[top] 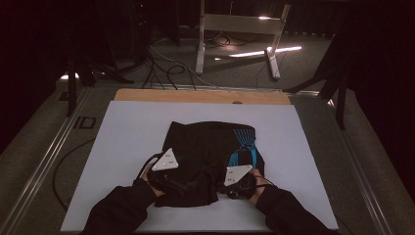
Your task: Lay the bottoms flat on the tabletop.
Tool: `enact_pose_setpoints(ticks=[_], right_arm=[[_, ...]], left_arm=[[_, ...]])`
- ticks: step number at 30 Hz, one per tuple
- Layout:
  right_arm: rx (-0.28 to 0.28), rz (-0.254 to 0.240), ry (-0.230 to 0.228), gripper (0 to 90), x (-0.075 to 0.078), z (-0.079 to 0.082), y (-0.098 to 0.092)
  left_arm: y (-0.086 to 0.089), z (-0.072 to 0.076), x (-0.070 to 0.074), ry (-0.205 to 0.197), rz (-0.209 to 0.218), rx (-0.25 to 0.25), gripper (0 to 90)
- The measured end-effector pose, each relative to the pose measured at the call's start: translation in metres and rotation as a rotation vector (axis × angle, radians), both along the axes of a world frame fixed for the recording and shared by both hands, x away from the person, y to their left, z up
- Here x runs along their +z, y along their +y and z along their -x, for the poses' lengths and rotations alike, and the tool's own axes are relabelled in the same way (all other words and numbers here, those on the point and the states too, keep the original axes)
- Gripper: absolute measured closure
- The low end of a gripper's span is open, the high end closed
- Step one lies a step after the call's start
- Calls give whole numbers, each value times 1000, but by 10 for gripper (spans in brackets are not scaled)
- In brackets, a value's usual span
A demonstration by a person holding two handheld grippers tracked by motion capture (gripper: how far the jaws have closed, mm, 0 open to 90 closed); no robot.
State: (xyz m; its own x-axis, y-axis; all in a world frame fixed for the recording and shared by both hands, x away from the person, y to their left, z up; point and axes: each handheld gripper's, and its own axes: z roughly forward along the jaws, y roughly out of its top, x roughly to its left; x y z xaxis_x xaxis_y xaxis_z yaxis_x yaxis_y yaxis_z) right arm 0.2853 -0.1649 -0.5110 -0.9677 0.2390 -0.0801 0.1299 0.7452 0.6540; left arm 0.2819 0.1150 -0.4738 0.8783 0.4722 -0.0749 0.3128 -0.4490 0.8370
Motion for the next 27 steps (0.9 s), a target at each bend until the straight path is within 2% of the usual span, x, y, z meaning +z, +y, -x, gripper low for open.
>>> enact_pose_setpoints(ticks=[1, 2, 3, 5, 6, 8, 12, 13, 15, 17, 20, 21, 22, 23, 24, 25, 26, 27], right_arm=[[0, 0, 0, 851, 0, 0, 0], [-42, -14, 6, 878, 4, 0, -2], [-53, -21, 5, 881, 8, 0, -4], [-57, -60, -5, 883, 17, 1, -8], [-57, -60, -5, 883, 17, 1, -8], [-85, -111, -24, 883, 35, 6, -13], [-93, -180, -54, 883, 59, 13, -22], [-87, -193, -47, 883, 65, 15, -23], [-77, -221, -65, 883, 73, 19, -24], [-68, -239, -34, 882, 79, 23, -24], [-47, -255, 27, 881, 77, 27, -19], [-47, -255, 27, 881, 77, 27, -19], [-18, -219, 50, 880, 70, 28, -14], [-5, -201, 47, 879, 65, 27, -11], [-3, -196, 75, 878, 60, 27, -8], [-3, -196, 75, 878, 60, 27, -8], [2, -172, 114, 872, 51, 25, -2], [2, -172, 114, 872, 51, 25, -2]], left_arm=[[0, 0, 0, 0, 0, 0, 42], [1, 1, 0, -3, 1, -1, 42], [1, 1, 0, -3, 1, -1, 42], [1, 2, -1, -2, -3, -4, 43], [1, 2, -1, -2, -3, -4, 42], [0, 6, 0, -12, -4, -21, 43], [-1, 10, 3, -23, 6, -46, 43], [-1, 10, 3, -23, 6, -46, 43], [0, 11, 6, -35, 18, -54, 45], [-1, 12, 8, -37, 31, -63, 46], [-4, 15, 10, -31, 39, -85, 50], [-4, 15, 10, -31, 39, -85, 50], [-8, 18, 11, -27, 30, -111, 50], [-10, 20, 11, -20, 28, -129, 51], [-13, 22, 10, -15, 28, -145, 52], [-13, 22, 10, -15, 28, -145, 66], [-19, 27, 8, -18, 33, -181, 86], [-19, 27, 8, -18, 33, -181, 98]])
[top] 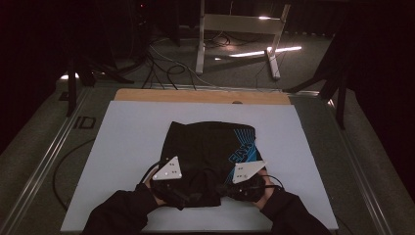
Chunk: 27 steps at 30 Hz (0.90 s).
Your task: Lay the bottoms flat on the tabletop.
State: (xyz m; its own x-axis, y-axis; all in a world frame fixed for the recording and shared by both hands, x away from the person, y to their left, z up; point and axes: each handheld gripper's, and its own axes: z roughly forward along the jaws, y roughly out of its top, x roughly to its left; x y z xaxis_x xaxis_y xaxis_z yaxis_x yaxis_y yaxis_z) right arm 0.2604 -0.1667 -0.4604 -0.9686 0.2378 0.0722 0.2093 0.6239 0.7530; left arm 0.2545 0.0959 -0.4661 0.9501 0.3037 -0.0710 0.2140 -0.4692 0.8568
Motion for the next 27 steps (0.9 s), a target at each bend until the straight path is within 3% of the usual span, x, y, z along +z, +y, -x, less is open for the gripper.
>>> enact_pose_setpoints(ticks=[1, 3, 4, 5, 6, 8, 9, 10, 12, 14, 16, 17, 18, 19, 21, 22, 23, 25, 27], right_arm=[[12, 15, 2, 863, -7, -2, 3], [3, 14, 13, 863, -10, -3, 5], [-13, 19, 20, 868, -12, -6, 4], [-13, 19, 20, 868, -12, -6, 4], [-29, 4, 9, 870, -12, -8, 3], [-33, -5, 8, 870, -10, -8, 1], [-36, -5, 3, 870, -9, -8, 0], [-36, -5, 3, 870, -9, -8, 0], [-45, -17, 10, 869, -8, -8, -1], [-44, -18, 9, 870, -8, -8, -1], [-46, -16, 7, 870, -8, -8, -1], [-48, -15, 3, 870, -8, -8, -2], [-59, -18, -1, 854, -8, -8, -4], [-88, -32, 31, 827, -7, -6, -6], [-105, -40, 23, 743, -7, -3, -13], [-105, -40, 23, 743, -7, -3, -13], [-144, -40, 5, 687, -6, 3, -23], [-178, -31, -13, 656, -7, 10, -37], [-206, 6, -40, 626, -11, 18, -50]], left_arm=[[-8, 5, -4, -6, -19, -31, 127], [-12, 7, -7, -17, -24, -46, 156], [-20, 10, -12, -28, -52, -61, 193], [-20, 10, -12, -28, -52, -61, 216], [-28, 13, -17, -64, -98, -53, 257], [-32, 13, -19, -79, -110, -56, 345], [-38, 13, -23, -125, -148, -29, 399], [-38, 13, -23, -125, -148, -29, 422], [-48, 12, -26, -175, -186, 1, 498], [-53, 11, -28, -194, -207, 28, 565], [-55, 10, -28, -197, -218, 30, 708], [-56, 9, -29, -196, -229, 28, 708], [-56, 9, -29, -193, -229, 30, 811], [-56, 8, -27, -178, -216, 36, 828], [-55, 6, -24, -168, -213, 42, 847], [-55, 6, -24, -168, -213, 42, 851], [-54, 5, -21, -160, -199, 53, 852], [-52, 3, -19, -144, -189, 63, 857], [-51, 1, -17, -136, -179, 71, 857]])
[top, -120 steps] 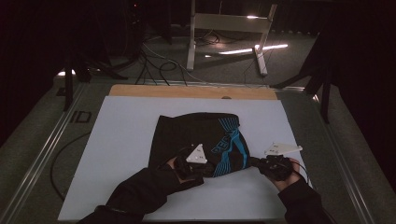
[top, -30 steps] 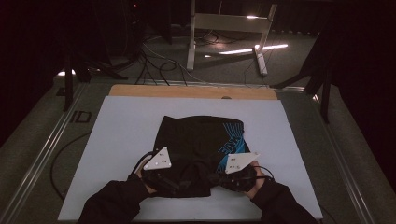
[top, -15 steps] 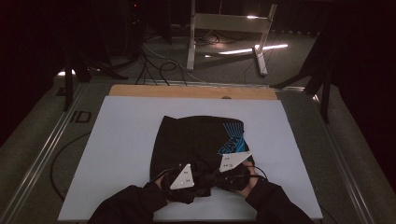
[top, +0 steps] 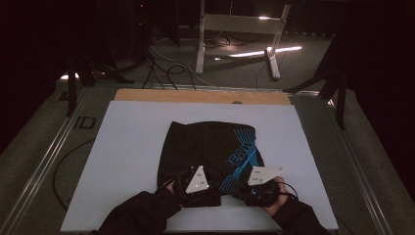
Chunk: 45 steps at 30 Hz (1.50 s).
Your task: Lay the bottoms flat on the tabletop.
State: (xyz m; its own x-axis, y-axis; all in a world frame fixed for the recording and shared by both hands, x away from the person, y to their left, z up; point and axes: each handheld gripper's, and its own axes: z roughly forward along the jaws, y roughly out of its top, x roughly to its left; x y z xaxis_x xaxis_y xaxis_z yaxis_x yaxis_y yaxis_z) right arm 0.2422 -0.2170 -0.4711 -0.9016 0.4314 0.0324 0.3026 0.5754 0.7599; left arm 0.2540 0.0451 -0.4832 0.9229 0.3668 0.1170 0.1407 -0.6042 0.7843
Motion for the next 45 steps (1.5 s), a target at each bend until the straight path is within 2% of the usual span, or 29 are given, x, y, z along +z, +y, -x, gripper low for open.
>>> enact_pose_setpoints(ticks=[3, 4, 7, 8, 9, 10, 11, 12, 13, 15, 17, 19, 21, 22, 23, 24, 25, 26, 30, 32, 33, 34, 36, 37, 38, 39, 42, 44, 45], right_arm=[[-29, 22, 9, 573, -6, 5, -13], [-58, 60, 6, 541, -12, 9, -20], [-49, 120, -22, 491, -17, 14, -18], [-49, 120, -22, 491, -17, 14, -18], [-32, 186, -64, 472, -21, 17, -12], [-32, 186, -64, 472, -21, 17, -12], [-30, 255, -101, 492, -26, 17, -8], [-30, 255, -101, 492, -26, 17, -8], [-46, 301, -130, 563, -28, 18, -7], [-70, 317, -162, 617, -25, 17, -9], [-93, 307, -181, 830, -19, 17, -15], [-132, 261, -178, 856, -11, 15, -22], [-173, 181, -173, 858, -3, 13, -30], [-173, 181, -173, 858, -3, 13, -30], [-189, 116, -165, 857, 7, 12, -40], [-189, 116, -165, 857, 7, 12, -40], [-195, 48, -153, 855, 18, 11, -49], [-190, 17, -146, 856, 24, 12, -53], [-160, -16, -133, 857, 39, 18, -62], [-157, -9, -142, 857, 39, 19, -64], [-140, -23, -109, 856, 35, 18, -68], [-146, -13, -100, 856, 31, 17, -70], [-138, -12, -39, 853, 21, 15, -73], [-142, -1, -41, 853, 16, 15, -73], [-142, -1, -41, 853, 16, 15, -73], [-134, 17, -9, 853, 9, 14, -73], [-122, 21, 17, 849, 5, 14, -73], [-116, -16, 7, 756, 7, 15, -75], [-133, -31, -4, 690, 9, 15, -76]], left_arm=[[0, -2, 1, 7, 9, 9, 857], [0, -3, 3, 7, 5, 8, 858], [-2, -5, 4, 6, 4, 9, 858], [-2, -5, 4, 6, 4, 9, 858], [-2, -6, 4, 10, 5, 16, 858], [-2, -6, 4, 10, 5, 16, 858], [-2, -7, 4, 15, 8, 17, 858], [-2, -7, 4, 17, 7, 21, 858], [-1, -7, 5, 21, 10, 24, 858], [0, -8, 5, 27, 15, 33, 858], [1, -9, 6, 35, 20, 32, 858], [2, -10, 7, 39, 28, 29, 858], [2, -9, 8, 47, 37, 26, 857], [2, -9, 8, 47, 37, 26, 856], [1, -7, 12, 56, 52, 16, 855], [1, -7, 12, 56, 52, 16, 854], [0, -5, 14, 56, 56, 8, 853], [0, -2, 17, 56, 59, -2, 849], [-2, 13, 26, 61, 56, -58, 841], [-2, 15, 26, 65, 55, -62, 839], [-4, 19, 24, 71, 34, -74, 835], [-5, 20, 21, 69, 20, -77, 831], [-6, 20, 18, 78, 14, -77, 825], [-8, 19, 11, 90, -10, -75, 822], [-8, 19, 11, 90, -10, -75, 822], [-9, 19, 5, 111, -21, -78, 818], [-10, 20, -1, 125, -41, -89, 814], [-10, 21, -5, 142, -59, -99, 800], [-10, 22, -8, 162, -85, -113, 782]])
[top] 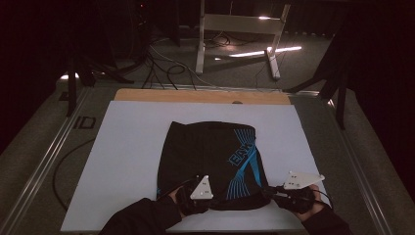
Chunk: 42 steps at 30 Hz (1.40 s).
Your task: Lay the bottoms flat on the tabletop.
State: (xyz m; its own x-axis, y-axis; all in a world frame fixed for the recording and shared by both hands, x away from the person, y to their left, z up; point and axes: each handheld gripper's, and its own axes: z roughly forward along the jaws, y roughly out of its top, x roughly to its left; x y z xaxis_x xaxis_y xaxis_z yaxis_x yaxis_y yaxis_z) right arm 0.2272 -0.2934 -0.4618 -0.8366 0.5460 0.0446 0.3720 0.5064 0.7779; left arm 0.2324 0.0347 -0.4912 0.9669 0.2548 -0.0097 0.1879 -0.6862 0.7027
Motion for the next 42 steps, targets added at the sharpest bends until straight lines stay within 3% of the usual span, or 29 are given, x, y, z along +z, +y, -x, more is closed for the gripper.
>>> enact_pose_setpoints(ticks=[1, 2, 3, 4, 9, 10, 11, 12, 13, 14, 21, 25, 35, 42], right_arm=[[0, 0, 0, 690, 0, 0, 0], [-30, -45, -3, 588, 4, -2, -5], [-54, -67, -18, 550, 6, -2, -7], [-68, -90, -14, 524, 8, -4, -9], [-132, -141, -32, 359, 14, -9, -14], [-138, -156, -26, 341, 15, -11, -14], [-138, -156, -26, 341, 15, -11, -14], [-132, -171, -26, 271, 16, -15, -13], [-127, -171, -22, 241, 17, -17, -12], [-117, -177, -14, 218, 18, -20, -11], [-96, -213, -21, 176, 21, -34, -2], [-82, -208, -19, 157, 20, -44, 4], [-81, -212, -18, 154, 19, -70, 16], [-85, -209, -45, 155, 26, -85, 23]], left_arm=[[0, 0, 0, 0, 0, 0, 769], [2, 0, -3, 12, -21, -15, 754], [2, 0, -3, 12, -21, -15, 721], [5, -1, -4, 47, -7, -29, 666], [12, -2, 1, 79, 56, -22, 295], [17, -4, 6, 94, 94, -16, 225], [17, -4, 6, 94, 94, -16, 167], [22, -7, 10, 102, 122, -10, 136], [22, -7, 10, 102, 122, -10, 92], [26, -9, 15, 105, 150, -2, 44], [43, -18, 31, 63, 216, 44, 18], [52, -22, 35, 37, 220, 58, 14], [74, -41, 44, 29, 241, 124, 13], [93, -63, 48, 22, 251, 202, 13]])
